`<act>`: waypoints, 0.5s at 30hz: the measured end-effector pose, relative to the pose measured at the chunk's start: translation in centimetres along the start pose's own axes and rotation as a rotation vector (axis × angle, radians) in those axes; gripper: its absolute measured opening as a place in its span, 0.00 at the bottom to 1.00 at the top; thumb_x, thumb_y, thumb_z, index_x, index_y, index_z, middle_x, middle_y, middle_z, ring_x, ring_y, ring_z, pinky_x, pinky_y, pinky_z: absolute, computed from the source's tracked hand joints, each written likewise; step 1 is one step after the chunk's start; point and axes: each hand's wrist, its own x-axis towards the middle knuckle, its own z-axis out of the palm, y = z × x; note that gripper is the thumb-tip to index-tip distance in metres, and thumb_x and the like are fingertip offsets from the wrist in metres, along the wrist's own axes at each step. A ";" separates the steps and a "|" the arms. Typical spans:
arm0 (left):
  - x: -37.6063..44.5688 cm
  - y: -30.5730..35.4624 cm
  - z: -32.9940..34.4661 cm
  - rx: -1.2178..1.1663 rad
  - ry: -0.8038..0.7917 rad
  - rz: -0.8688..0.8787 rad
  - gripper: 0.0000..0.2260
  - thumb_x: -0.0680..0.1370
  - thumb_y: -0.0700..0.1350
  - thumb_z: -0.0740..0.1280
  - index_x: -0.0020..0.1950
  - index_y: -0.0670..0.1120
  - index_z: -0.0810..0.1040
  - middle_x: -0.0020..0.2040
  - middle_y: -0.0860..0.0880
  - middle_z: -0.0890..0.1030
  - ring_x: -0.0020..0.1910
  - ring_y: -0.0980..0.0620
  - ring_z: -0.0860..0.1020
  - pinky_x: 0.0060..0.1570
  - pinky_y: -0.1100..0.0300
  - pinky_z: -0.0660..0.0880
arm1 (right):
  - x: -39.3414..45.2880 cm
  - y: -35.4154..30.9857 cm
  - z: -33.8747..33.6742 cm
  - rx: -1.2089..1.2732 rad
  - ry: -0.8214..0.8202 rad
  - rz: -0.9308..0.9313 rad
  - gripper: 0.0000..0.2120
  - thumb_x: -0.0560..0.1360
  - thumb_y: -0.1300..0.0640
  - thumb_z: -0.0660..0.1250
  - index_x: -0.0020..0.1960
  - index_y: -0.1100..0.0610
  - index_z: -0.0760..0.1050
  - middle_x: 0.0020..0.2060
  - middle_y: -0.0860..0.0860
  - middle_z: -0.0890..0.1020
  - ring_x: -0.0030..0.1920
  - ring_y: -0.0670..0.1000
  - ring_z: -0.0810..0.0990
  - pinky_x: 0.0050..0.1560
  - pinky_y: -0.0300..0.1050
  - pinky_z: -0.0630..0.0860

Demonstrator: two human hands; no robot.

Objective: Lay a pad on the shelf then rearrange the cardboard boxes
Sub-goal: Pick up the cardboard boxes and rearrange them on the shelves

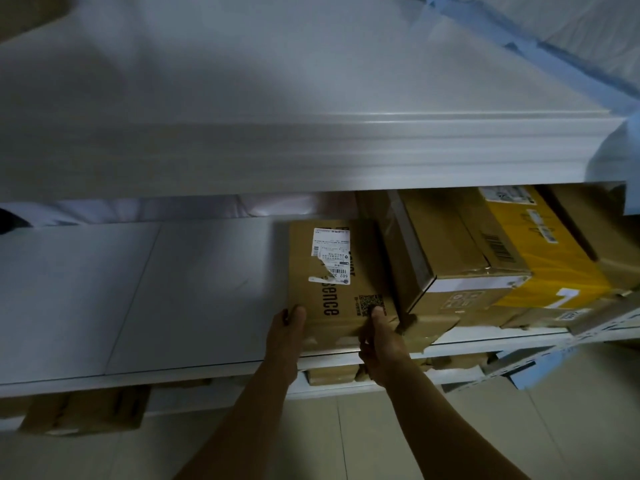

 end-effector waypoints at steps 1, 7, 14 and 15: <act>0.1 0.0 0.0 0.009 -0.003 -0.002 0.22 0.78 0.53 0.63 0.69 0.44 0.69 0.64 0.44 0.76 0.61 0.44 0.75 0.62 0.46 0.72 | 0.1 0.0 0.0 -0.003 0.001 0.006 0.27 0.73 0.37 0.62 0.62 0.57 0.70 0.38 0.52 0.70 0.32 0.48 0.65 0.31 0.42 0.65; -2.4 1.6 -0.9 0.056 0.017 -0.032 0.20 0.81 0.52 0.61 0.69 0.43 0.69 0.61 0.47 0.73 0.60 0.46 0.72 0.62 0.50 0.68 | -0.8 -0.1 0.1 0.004 0.021 0.022 0.32 0.73 0.34 0.60 0.67 0.55 0.64 0.54 0.56 0.72 0.50 0.55 0.73 0.49 0.49 0.73; -5.2 5.9 -7.7 0.133 0.145 -0.003 0.13 0.80 0.41 0.61 0.35 0.48 0.69 0.42 0.47 0.73 0.41 0.50 0.72 0.48 0.55 0.71 | -8.0 -1.2 3.8 0.122 0.135 0.119 0.30 0.76 0.37 0.56 0.68 0.58 0.63 0.58 0.61 0.74 0.54 0.60 0.75 0.51 0.52 0.75; -6.0 6.3 -9.0 0.125 0.150 0.027 0.12 0.79 0.41 0.63 0.36 0.46 0.71 0.45 0.45 0.74 0.43 0.49 0.73 0.49 0.56 0.70 | -9.4 -0.9 4.5 0.088 0.102 0.102 0.26 0.78 0.41 0.57 0.65 0.61 0.66 0.51 0.61 0.76 0.48 0.59 0.76 0.48 0.51 0.73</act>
